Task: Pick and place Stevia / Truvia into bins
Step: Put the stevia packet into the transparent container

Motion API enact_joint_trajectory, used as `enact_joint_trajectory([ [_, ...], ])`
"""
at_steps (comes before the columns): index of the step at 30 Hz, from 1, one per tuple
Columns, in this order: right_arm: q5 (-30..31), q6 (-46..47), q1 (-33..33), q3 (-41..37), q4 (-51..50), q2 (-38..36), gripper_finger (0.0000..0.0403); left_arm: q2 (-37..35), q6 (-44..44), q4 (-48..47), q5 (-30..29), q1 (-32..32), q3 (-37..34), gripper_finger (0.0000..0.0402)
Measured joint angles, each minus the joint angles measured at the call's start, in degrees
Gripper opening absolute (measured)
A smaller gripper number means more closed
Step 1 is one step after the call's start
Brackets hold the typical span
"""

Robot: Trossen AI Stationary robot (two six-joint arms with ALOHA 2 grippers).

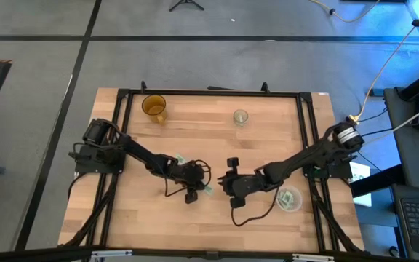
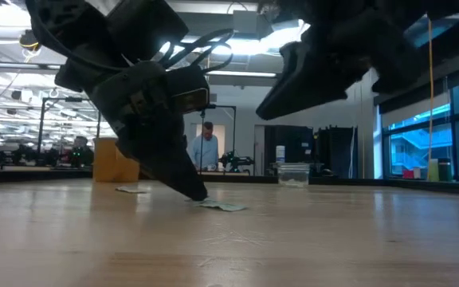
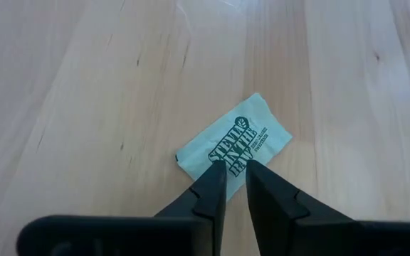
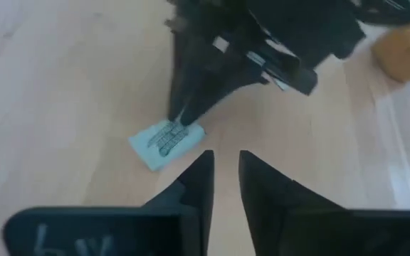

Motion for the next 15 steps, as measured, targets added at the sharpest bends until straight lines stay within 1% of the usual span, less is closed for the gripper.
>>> enact_joint_trajectory([
  [2, 1.8, 2.3, -0.1, 0.0, 0.8, 1.3, 0.0083, 0.1, 0.3, 0.2, 0.1, 0.2, 0.0, 0.0055],
  [5, 1.9, 2.4, -0.4, 0.0, 0.6, 2.3, 0.0099, 0.1, 0.3, 0.3, 0.3, 0.5, 0.0, 0.0055],
  [11, 1.9, -1.9, -0.3, 0.0, 0.2, 2.0, 0.0113, 0.1, 0.3, 0.6, 0.1, 0.8, 0.0, 0.0053],
  [15, 0.3, -1.9, -0.3, 0.0, 0.1, 2.0, 0.0130, 0.1, 0.3, 0.9, -0.2, 0.8, 0.0, 0.0055],
])
